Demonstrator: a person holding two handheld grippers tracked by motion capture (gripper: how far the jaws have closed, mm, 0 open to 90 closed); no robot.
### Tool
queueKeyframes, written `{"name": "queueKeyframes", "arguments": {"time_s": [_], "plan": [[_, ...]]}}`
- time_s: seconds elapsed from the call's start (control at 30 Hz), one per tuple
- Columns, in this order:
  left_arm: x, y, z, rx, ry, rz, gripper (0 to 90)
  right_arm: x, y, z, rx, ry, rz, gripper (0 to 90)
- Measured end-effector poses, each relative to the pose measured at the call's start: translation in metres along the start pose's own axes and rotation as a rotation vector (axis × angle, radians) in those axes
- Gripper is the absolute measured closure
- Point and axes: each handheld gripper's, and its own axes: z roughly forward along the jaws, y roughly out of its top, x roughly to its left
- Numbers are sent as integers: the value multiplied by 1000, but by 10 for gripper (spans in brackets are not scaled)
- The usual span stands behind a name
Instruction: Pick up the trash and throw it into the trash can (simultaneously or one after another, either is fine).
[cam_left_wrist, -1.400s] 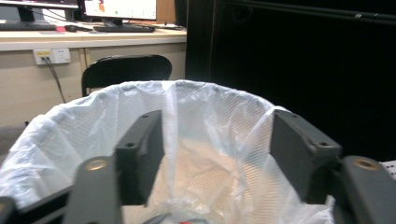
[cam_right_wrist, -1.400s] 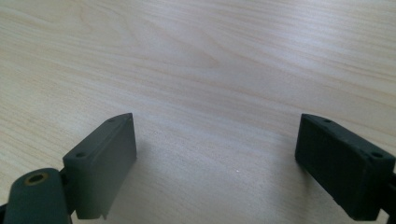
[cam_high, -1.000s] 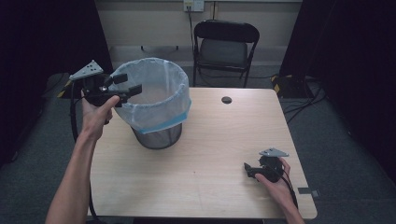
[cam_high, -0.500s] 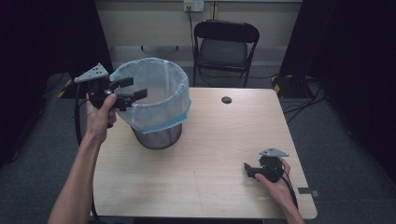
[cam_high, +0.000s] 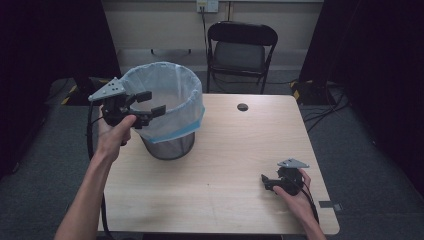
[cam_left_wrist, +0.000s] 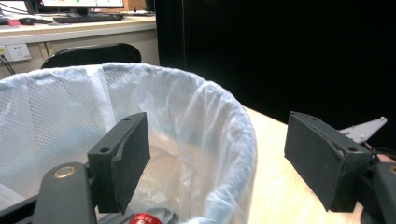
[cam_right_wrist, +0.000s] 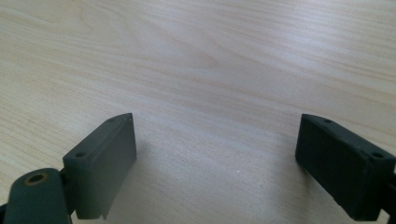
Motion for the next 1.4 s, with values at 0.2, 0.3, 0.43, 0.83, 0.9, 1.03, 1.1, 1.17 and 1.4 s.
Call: {"name": "queueKeyframes", "arguments": {"time_s": [0.2, 0.3, 0.43, 0.83, 0.9, 1.03, 1.1, 1.17, 1.4], "plan": [[-18, -2, 3, 7, -17, 24, 222, 0, 0, 0, 0, 0, 0, 118], [-27, -3, 2, 1, -23, 37, 222, 0, 0, 0, 0, 0, 0, 117], [-36, -4, 3, 9, -39, 48, 222, 0, 0, 0, 0, 0, 0, 117], [-55, -24, 2, 23, -84, 61, 198, 0, 0, 0, 0, 0, 0, 117], [-59, -29, 2, 29, -100, 58, 196, 0, 0, 0, 0, 0, 0, 118], [-66, -39, 1, 49, -118, 60, 192, 0, 0, 0, 0, 0, 0, 118], [-68, -45, 1, 62, -119, 56, 189, 0, 0, 0, 0, 0, 0, 118], [-70, -53, 3, 84, -129, 55, 182, 0, 0, 0, 0, 0, 0, 118], [-71, -83, 9, 150, -137, 40, 158, 0, 0, 0, 0, 0, 0, 118]]}}
